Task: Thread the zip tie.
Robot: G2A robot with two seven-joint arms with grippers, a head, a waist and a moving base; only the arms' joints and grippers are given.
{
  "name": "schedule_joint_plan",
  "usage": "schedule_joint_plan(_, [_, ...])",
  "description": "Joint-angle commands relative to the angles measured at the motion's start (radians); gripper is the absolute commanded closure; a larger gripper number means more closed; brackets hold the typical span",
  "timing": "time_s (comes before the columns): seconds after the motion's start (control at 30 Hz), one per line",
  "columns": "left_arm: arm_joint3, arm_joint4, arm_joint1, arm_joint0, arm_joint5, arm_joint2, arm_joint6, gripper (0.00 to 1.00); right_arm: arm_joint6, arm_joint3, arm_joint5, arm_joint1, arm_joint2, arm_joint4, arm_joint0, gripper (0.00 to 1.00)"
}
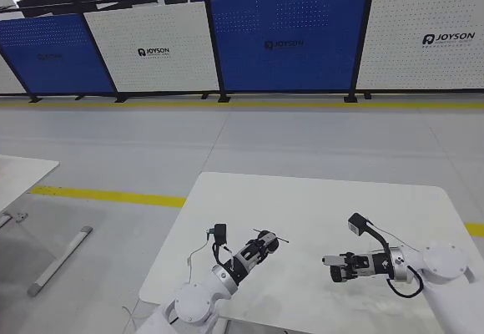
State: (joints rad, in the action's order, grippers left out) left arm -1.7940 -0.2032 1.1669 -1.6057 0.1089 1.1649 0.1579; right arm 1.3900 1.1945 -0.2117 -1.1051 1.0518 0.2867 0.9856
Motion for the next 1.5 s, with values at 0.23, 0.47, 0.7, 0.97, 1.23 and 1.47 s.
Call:
schedule_joint_plan(0.23, [0.0, 0.0, 0.0, 0.0, 0.0, 0.0, 0.0, 1.0, 0.0, 0.0, 0.0, 0.0, 0.0, 0.0, 0.0, 0.0])
schedule_joint_plan(0.47, [0.0, 0.0, 0.0, 0.0, 0.0, 0.0, 0.0, 1.0, -0.027, 0.028, 0.004, 0.008, 0.018, -0.033, 0.008, 0.0])
schedule_joint_plan(0.7, [0.0, 0.0, 0.0, 0.0, 0.0, 0.0, 0.0, 1.0, 0.0, 0.21, 0.054, 0.072, 0.162, -0.177, 0.083, 0.0])
schedule_joint_plan(0.97, [0.0, 0.0, 0.0, 0.0, 0.0, 0.0, 0.0, 1.0, -0.001, 0.342, 0.111, 0.127, 0.224, -0.281, 0.124, 0.0])
schedule_joint_plan(1.23, [0.0, 0.0, 0.0, 0.0, 0.0, 0.0, 0.0, 1.0, -0.001, 0.342, 0.111, 0.127, 0.224, -0.281, 0.124, 0.0])
schedule_joint_plan(1.47, [0.0, 0.0, 0.0, 0.0, 0.0, 0.0, 0.0, 1.0, -0.052, 0.378, 0.084, 0.131, 0.222, -0.346, 0.133, 0.0])
